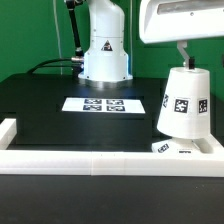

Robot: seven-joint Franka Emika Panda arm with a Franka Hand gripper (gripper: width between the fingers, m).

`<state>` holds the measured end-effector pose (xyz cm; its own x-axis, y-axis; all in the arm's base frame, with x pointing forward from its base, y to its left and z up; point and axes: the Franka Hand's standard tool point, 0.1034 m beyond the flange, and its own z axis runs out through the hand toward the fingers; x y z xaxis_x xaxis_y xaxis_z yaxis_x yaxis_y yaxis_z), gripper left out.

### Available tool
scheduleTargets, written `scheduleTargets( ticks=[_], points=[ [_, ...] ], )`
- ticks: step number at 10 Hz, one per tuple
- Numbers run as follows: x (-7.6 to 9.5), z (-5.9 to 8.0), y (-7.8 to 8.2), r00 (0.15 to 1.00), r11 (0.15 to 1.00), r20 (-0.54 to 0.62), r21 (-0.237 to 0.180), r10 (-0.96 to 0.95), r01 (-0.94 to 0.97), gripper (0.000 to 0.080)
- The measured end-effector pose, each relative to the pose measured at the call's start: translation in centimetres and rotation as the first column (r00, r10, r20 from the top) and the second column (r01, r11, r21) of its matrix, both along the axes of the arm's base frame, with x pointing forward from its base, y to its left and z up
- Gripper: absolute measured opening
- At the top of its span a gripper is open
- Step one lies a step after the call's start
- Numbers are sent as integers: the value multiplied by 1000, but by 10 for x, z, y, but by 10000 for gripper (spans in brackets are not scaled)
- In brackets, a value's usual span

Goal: Assemble lamp

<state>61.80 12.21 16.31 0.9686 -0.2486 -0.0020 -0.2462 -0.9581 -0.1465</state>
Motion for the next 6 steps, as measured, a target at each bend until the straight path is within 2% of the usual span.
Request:
scheduleTargets(
  ticks=[1,2,4,6],
  points=[
    [-3,6,0,1000,1000,-15,0,-3,3,584],
    [-5,15,0,1000,1000,-23,2,-16,16,664],
    [-10,27,13,994,994,-20,-33,-104,103,689],
    [-10,22,8,997,997,-23,-33,-71,70,698]
  ],
)
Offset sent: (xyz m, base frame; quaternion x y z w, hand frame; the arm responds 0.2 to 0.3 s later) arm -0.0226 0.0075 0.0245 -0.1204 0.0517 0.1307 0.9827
